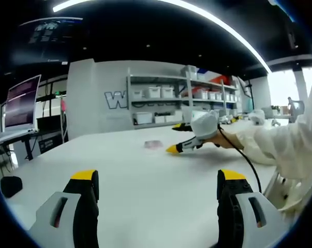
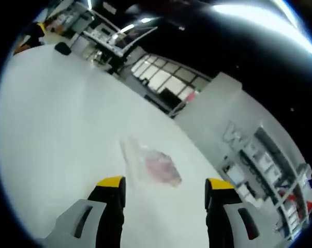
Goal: Open the resealable bag by pulling the two sides of the seal apart until the entire bag opening is separated and visibly accessible.
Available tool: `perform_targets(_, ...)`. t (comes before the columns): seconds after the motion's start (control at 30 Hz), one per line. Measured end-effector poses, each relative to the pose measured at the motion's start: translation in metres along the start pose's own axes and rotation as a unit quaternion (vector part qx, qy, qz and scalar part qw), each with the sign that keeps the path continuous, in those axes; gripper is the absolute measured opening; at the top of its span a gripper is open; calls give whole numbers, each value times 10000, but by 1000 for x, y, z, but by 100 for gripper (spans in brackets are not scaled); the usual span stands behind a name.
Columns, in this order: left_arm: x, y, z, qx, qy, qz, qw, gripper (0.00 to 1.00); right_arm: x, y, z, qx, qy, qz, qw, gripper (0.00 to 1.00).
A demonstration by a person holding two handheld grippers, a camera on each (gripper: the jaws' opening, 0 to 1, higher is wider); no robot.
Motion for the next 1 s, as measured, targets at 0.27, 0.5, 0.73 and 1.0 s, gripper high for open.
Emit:
perform_targets(0.27, 1, 1, -1, 11, -26, -3, 10000, 94, -2, -2, -2, 336, 30, -49, 9994, 61)
perform_targets(0.5, 1, 1, -1, 23, -17, -10, 10000, 94, -9, -4, -3, 513, 56, -51, 9987, 58)
perform_targets(0.73, 3, 1, -3, 28, -53, -7, 10000, 94, -20, -5, 0, 570, 70, -101, 9983, 55)
perform_targets(1.0, 4, 3, -5, 58, -82, -21, 9999, 94, -23, -3, -1, 601, 30, -136, 9981, 47)
Point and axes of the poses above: the point that each gripper's makers call its tool centre point, and the gripper's own axes: x roughly backward along the fingers, z roughly to its right, y roughly out of its underside, the point moved 7 cm from there along x, roughly backward along the fingers, and after that the axes turned 8 degrees about -x, right-handed, at the moved point
